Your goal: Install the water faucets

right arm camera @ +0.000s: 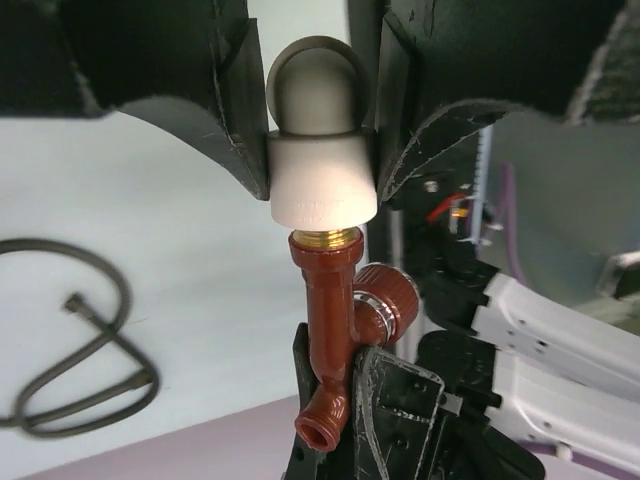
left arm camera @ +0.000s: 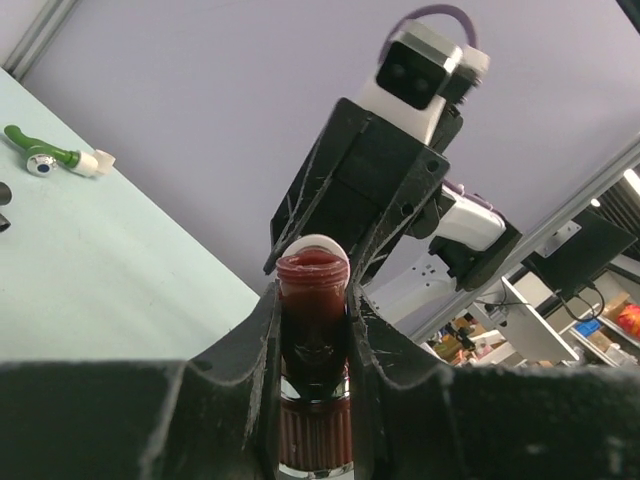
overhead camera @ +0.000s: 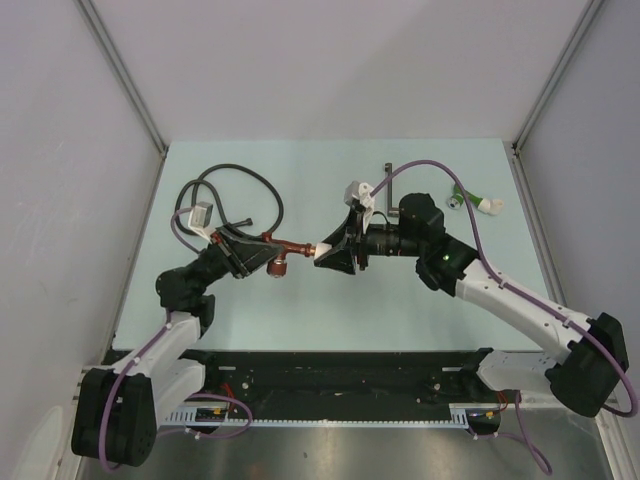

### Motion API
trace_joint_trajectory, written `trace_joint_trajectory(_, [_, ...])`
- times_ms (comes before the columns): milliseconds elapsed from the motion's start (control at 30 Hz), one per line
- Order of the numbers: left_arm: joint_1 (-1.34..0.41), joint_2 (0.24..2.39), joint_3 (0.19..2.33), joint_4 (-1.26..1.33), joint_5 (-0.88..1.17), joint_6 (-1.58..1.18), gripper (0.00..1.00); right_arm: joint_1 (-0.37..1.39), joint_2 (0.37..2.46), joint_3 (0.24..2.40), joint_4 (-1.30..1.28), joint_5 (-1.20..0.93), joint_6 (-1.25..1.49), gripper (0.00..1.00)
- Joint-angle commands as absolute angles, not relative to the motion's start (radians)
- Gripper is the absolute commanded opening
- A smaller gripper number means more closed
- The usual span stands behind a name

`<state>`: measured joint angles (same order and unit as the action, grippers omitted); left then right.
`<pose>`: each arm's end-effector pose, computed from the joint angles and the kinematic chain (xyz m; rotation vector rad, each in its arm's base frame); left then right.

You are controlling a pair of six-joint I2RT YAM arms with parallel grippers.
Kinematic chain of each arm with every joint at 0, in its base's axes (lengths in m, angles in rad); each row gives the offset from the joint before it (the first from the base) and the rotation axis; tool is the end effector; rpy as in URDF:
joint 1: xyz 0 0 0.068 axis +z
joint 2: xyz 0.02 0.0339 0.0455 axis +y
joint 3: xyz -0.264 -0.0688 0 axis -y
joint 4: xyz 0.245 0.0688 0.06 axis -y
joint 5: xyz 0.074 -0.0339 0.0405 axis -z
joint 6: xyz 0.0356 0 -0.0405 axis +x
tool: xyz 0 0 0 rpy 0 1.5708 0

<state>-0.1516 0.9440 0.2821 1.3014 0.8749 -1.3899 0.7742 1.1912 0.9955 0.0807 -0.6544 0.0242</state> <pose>0.1669 -0.0531 0.2818 0.1787 1.3633 -1.7331 0.1820 0.2083 0.3582 -1.1136 1.4094 1.1332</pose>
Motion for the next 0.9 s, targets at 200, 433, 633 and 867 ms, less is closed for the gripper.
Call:
trace_joint_trajectory(200, [-0.135,0.919,0.285,1.729,0.870,-1.325,0.00,0.672,1.281,1.072,0.124,-0.775,0.422,0.12])
trace_joint_trajectory(433, [-0.133,0.971,0.264,1.729,0.838,-1.410,0.00,0.676,1.142,1.072,0.048,-0.620,0.241,0.72])
trace_joint_trajectory(633, [-0.121,1.006,0.262,1.727,0.830,-1.473,0.00,0.747,1.026,1.071,-0.109,-0.344,-0.061,0.91])
trace_joint_trajectory(867, [-0.118,1.046,0.262,1.727,0.833,-1.539,0.00,1.033,0.973,0.964,-0.073,0.030,-0.493,0.95])
